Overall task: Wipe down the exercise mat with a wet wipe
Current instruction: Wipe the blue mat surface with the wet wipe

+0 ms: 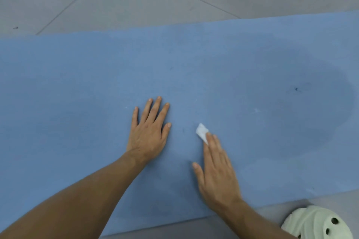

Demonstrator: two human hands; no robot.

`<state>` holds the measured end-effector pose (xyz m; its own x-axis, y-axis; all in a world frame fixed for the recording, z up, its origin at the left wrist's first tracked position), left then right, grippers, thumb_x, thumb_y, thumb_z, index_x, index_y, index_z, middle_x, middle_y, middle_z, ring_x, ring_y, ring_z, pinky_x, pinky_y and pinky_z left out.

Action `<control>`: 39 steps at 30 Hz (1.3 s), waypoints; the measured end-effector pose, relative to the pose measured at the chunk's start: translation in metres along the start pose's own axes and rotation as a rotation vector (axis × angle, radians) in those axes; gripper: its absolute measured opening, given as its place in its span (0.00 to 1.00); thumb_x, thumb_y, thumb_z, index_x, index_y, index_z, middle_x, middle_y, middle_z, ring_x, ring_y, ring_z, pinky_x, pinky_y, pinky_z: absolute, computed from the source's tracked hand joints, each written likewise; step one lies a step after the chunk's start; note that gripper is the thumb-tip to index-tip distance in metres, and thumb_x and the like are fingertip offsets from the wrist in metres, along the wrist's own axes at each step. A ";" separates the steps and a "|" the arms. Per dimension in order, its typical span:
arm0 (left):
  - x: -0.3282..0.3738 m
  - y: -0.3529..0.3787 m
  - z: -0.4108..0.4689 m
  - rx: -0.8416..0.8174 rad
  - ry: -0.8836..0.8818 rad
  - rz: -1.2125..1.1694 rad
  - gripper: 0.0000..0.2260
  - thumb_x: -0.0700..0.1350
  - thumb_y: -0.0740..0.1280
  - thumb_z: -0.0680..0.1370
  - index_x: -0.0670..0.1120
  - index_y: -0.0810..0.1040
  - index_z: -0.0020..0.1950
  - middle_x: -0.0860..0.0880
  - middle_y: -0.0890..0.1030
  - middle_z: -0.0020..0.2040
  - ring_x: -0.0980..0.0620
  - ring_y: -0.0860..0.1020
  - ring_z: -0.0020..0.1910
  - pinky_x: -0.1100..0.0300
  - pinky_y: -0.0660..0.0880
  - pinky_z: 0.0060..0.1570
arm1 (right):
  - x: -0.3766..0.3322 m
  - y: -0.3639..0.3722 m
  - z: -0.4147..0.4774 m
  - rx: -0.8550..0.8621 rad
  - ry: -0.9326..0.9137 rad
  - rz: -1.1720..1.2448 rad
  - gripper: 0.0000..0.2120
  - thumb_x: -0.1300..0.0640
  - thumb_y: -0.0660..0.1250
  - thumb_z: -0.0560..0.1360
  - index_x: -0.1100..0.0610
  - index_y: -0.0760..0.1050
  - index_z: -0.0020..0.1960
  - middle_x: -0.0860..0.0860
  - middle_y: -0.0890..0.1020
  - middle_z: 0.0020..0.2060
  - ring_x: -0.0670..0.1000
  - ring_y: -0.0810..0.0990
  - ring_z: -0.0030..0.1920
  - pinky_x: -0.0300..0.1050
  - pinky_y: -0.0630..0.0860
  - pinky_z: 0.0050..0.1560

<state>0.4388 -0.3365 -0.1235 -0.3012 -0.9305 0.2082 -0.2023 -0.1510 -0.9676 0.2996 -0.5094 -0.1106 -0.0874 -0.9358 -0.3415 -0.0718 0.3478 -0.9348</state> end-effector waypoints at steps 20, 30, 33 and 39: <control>0.011 0.001 0.002 0.058 0.057 -0.021 0.27 0.58 0.50 0.83 0.53 0.60 0.83 0.50 0.53 0.84 0.49 0.50 0.83 0.42 0.47 0.80 | 0.044 -0.016 -0.017 0.013 0.077 -0.047 0.33 0.45 0.53 0.83 0.65 0.59 0.80 0.58 0.61 0.81 0.56 0.60 0.81 0.54 0.61 0.78; -0.010 -0.002 0.018 0.021 0.010 0.007 0.28 0.62 0.49 0.84 0.55 0.53 0.84 0.53 0.48 0.85 0.51 0.46 0.83 0.42 0.43 0.80 | -0.072 0.029 -0.068 -0.157 -0.318 0.023 0.34 0.42 0.57 0.83 0.63 0.61 0.80 0.55 0.57 0.82 0.52 0.54 0.82 0.48 0.55 0.80; -0.012 -0.002 0.017 0.036 0.015 -0.004 0.29 0.62 0.48 0.84 0.55 0.54 0.84 0.53 0.49 0.85 0.51 0.47 0.83 0.42 0.44 0.80 | -0.049 0.020 -0.055 -0.119 -0.354 -0.040 0.33 0.44 0.59 0.82 0.64 0.64 0.79 0.56 0.61 0.81 0.53 0.60 0.81 0.48 0.56 0.79; -0.014 -0.001 0.016 0.047 0.029 -0.005 0.29 0.62 0.48 0.84 0.55 0.54 0.84 0.53 0.49 0.85 0.52 0.46 0.83 0.42 0.45 0.80 | 0.045 -0.016 0.001 0.015 -0.058 -0.122 0.32 0.45 0.55 0.83 0.65 0.60 0.80 0.59 0.64 0.79 0.57 0.64 0.79 0.54 0.60 0.79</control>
<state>0.4581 -0.3287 -0.1277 -0.3270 -0.9198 0.2167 -0.1605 -0.1720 -0.9719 0.2982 -0.5574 -0.1113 -0.0214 -0.9729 -0.2300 -0.0638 0.2309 -0.9709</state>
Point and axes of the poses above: each hand's wrist, its own z-axis towards the middle knuckle, its own y-axis out of the palm, x = y × z, the point moved 8 cm from there along z, towards the middle knuckle
